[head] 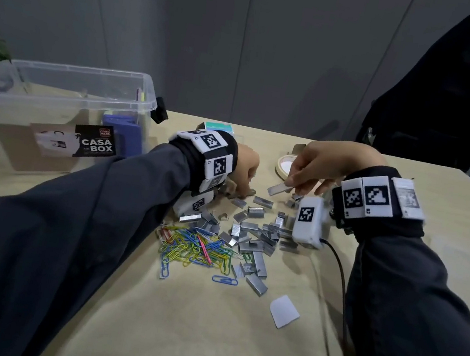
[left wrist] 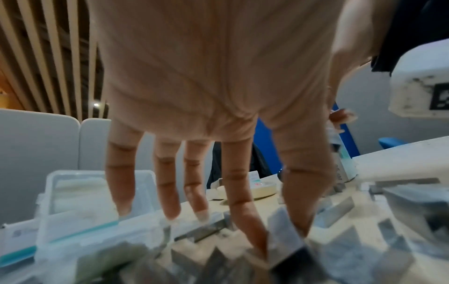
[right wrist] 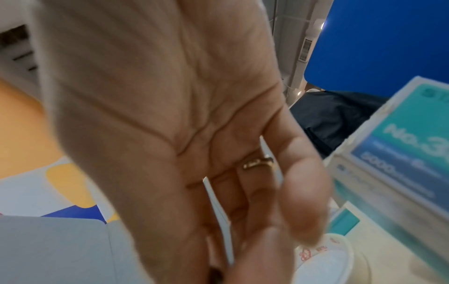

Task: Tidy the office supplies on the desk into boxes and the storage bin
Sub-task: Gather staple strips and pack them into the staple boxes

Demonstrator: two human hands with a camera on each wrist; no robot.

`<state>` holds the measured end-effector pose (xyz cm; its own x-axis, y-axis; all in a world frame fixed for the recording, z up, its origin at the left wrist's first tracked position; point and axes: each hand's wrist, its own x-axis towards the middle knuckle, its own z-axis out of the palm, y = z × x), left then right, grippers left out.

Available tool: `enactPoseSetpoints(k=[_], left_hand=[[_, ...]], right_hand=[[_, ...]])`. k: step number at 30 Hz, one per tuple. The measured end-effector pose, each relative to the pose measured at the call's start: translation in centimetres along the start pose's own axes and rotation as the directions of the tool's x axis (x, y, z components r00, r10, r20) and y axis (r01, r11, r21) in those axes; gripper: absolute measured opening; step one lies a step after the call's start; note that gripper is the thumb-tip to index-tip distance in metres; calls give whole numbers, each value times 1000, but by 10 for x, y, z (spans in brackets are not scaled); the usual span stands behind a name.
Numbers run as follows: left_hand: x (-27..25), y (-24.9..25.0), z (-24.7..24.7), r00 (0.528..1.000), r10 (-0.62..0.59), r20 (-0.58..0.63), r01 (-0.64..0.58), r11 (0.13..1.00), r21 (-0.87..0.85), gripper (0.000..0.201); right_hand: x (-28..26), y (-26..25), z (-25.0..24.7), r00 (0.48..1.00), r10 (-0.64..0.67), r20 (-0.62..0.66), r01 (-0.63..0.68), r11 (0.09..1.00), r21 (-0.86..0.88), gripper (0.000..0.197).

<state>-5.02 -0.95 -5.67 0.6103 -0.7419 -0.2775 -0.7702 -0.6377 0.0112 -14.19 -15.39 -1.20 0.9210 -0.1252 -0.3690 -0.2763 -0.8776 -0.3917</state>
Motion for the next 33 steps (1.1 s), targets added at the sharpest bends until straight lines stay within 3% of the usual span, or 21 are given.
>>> enactPoseSetpoints(k=[3,5,8,10,13,15,17,19,22,25,29,33], left_hand=[[-5,-4,-3,1000,14,13,-14,1000,3,29],[-10,-8,-6,1000,24,-17,-25,999,-22,24],[-20,-12,-17,980,62,-187,-89,986,-139,19],[-28,-11,-29,963,60,-264,-139,947,-291,28],[-35,-7,-42,979,-4,-203,-133,741,-658,53],[-39,-2,-44,992,-16,-121,-82,642,-762,55],[-41,3,-43,998,30,-48,-56,624,-779,49],[-42,5,-41,996,83,-14,-57,540,-840,43],[-44,5,-40,997,73,-31,-52,296,-954,31],[-46,2,-39,997,17,-79,-80,92,-993,17],[-46,1,-36,983,-35,-182,-180,50,-982,16],[-38,15,-33,964,-65,-257,-256,22,-966,13]], right_hand=[[0,2,-2,1000,-11,-9,12,997,76,17],[-2,5,-5,998,-58,-9,58,990,130,14],[-4,9,-10,989,-139,-43,145,970,197,8],[-7,11,-12,981,-177,-79,192,949,252,8],[-10,14,-13,957,-239,-166,272,937,219,11],[-11,16,-13,921,-302,-248,348,921,173,12],[-12,17,-13,883,-349,-314,414,894,169,11],[-12,16,-12,844,-380,-379,469,865,178,12],[-13,16,-12,793,-408,-453,531,827,185,11],[-19,17,-14,789,-401,-465,541,812,218,15],[-33,20,-19,829,-358,-430,503,813,293,25],[-45,30,-20,830,-310,-463,490,801,343,22]])
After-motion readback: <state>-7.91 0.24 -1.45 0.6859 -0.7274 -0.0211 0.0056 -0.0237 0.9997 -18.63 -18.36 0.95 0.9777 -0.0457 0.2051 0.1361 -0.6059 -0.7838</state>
